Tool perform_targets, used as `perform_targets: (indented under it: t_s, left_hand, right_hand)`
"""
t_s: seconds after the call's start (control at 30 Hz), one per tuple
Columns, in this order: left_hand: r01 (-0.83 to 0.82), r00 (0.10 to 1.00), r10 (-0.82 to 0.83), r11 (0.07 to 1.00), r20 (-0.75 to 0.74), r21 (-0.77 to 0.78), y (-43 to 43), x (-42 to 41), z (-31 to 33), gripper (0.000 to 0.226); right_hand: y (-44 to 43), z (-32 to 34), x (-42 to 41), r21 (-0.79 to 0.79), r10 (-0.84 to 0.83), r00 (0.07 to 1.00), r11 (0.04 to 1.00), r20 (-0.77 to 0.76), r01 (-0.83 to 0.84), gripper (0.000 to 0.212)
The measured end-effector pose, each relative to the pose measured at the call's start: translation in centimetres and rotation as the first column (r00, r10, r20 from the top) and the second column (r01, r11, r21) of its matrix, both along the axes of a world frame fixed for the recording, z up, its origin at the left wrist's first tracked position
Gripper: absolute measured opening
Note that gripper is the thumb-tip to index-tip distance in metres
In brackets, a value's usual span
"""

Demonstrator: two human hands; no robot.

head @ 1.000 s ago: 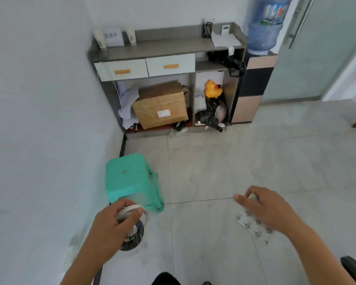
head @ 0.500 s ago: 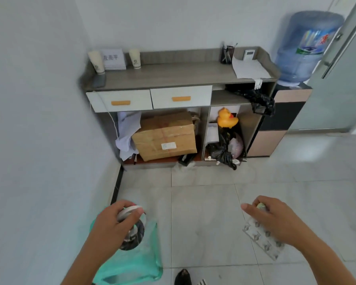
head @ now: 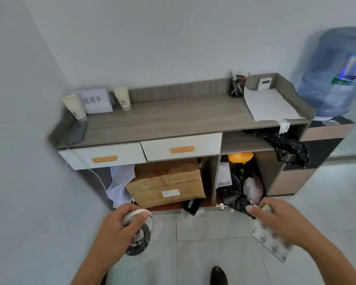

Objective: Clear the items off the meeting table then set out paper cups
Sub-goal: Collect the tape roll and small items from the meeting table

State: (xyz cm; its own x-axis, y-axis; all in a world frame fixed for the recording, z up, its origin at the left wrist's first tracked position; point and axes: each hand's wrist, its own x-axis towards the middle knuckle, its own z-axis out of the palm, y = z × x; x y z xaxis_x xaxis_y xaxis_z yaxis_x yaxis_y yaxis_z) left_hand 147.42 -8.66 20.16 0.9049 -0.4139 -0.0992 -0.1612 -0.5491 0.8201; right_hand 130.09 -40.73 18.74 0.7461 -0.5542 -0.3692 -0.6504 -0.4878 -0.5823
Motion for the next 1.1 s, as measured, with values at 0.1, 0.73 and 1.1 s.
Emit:
perform_targets:
  t_s: [0.1,0.73,1.1]
  left_hand:
    - [-0.054,0.999,0.054,0.998,0.002,-0.025,-3.2,5.3,1.0,0.009]
    - [-0.15,0.872,-0.015,0.943,-0.49,-0.296,-20.1,45.3,-0.1,0.026]
    - [-0.16,0.812,-0.056,0.936,-0.582,-0.314,-32.6,60.2,-7.3,0.037]
  right_hand:
    - [-3.6,1.1,8.2,0.054,0.047,0.998,0.997,0.044,-0.049,0.044]
    - [-10.4,2.1,40.3,0.317,-0.084,0.99,0.947,0.112,0.044,0.025]
    - [-12.5,0.8,46.9,0.419,-0.357,0.934,0.85,0.009,0.321,0.034]
